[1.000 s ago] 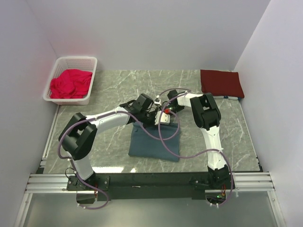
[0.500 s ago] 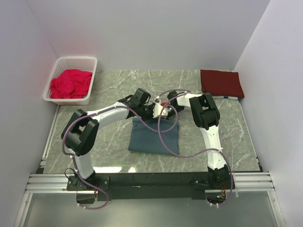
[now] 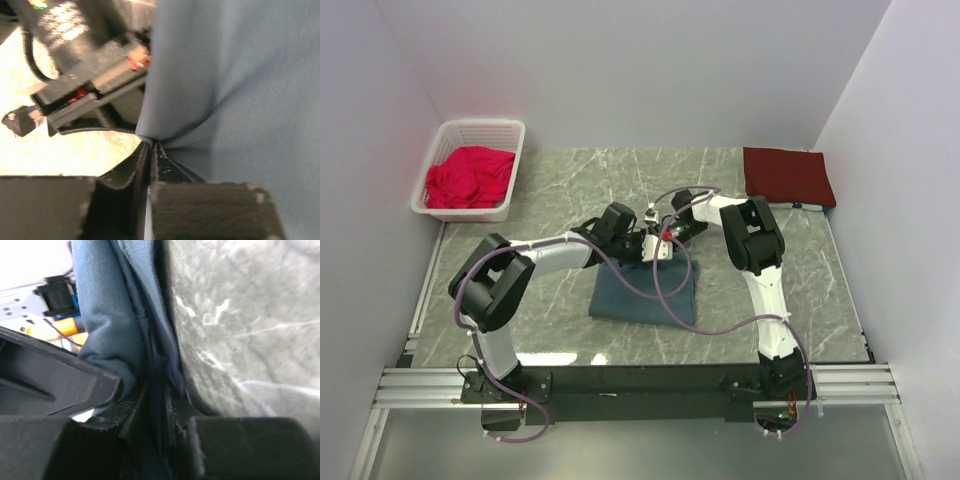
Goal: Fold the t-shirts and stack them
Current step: Fold the tshirt
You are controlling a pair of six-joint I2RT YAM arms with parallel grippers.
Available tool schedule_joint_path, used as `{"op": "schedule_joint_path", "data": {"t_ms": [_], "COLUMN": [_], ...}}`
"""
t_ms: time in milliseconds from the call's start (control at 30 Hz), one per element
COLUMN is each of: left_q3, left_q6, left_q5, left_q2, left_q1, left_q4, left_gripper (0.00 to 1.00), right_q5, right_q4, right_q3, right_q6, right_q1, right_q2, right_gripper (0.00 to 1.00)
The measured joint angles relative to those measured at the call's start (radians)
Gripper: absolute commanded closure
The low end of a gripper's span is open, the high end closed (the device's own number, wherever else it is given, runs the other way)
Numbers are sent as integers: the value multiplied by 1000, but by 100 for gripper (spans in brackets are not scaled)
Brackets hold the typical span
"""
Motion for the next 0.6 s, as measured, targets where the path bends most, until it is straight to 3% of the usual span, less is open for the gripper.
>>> {"op": "schedule_joint_path", "data": {"t_ms": [33,167,233,433,600], "left_q3": [-26,-96,-107,-106,-60], "left_q6": [12,39,37,-3,-104], "left_q5": [-18,-85,-103,-89,27], "left_q2": [-12,-77,-114,-252,-371], "left_q1": [-9,-39,-48,-54,13], "left_q4": [23,76,76,11,-142], "left_gripper": [74,54,47,48,43], "right_q5": [16,123,211,447,518], "right_q4": [-11,-45,-51,-68,-135], "right_q3": [6,18,18,42,98], "right_q6": [-4,-22,-41,-122,-197], "right_q1": [2,3,4,-9,-68], "right_q2": [-6,-62,-116,-226,-273], "right_gripper": [67,48,43,41,40]}}
